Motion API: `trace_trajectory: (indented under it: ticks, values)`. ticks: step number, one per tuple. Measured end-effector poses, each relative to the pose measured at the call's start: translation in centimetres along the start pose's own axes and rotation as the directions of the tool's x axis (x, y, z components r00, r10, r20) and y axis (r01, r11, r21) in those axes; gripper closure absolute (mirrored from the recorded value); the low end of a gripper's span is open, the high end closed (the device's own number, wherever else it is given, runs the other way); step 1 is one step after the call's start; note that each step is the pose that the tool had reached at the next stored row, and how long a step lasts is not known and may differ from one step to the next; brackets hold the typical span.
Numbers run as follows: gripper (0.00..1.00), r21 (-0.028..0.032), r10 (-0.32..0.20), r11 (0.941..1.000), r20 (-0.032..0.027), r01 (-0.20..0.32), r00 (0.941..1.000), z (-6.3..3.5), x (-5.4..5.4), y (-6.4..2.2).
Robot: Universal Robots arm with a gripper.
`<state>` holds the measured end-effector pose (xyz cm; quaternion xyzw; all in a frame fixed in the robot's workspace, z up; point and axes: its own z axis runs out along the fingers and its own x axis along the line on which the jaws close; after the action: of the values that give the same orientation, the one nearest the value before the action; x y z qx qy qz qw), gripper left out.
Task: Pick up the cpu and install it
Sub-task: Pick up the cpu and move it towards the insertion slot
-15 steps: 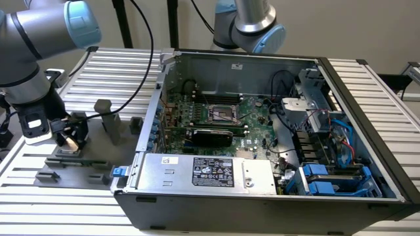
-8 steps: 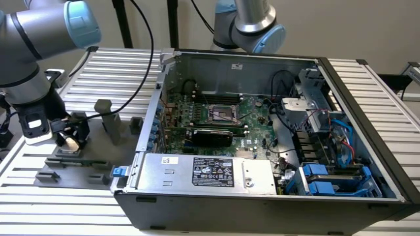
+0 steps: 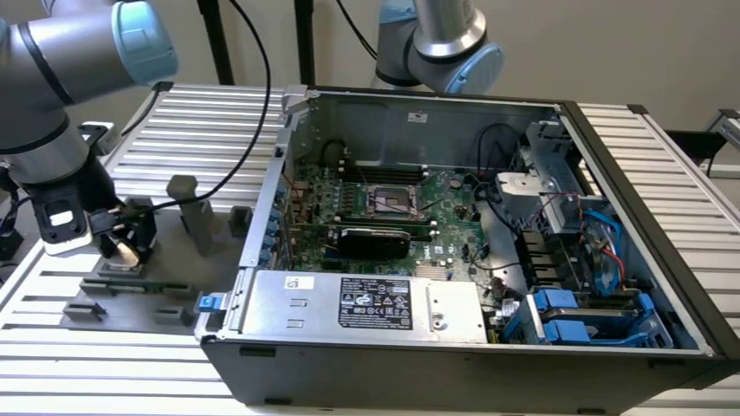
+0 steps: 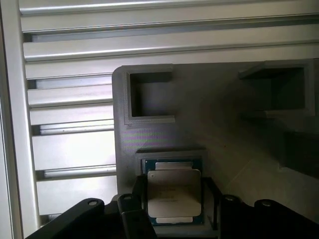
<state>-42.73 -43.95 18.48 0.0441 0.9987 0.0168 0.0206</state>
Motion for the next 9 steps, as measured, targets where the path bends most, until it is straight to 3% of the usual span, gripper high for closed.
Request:
trace_trajectory:
  ticks: [6, 9]
  values:
    - [0.45, -0.0005, 0.000, 1.0000, 0.0016, 0.000, 1.0000, -0.06, -0.01, 0.00]
    - [0.45, -0.0002, 0.000, 1.0000, 0.0011, 0.000, 1.0000, -0.78, -0.03, 0.03]
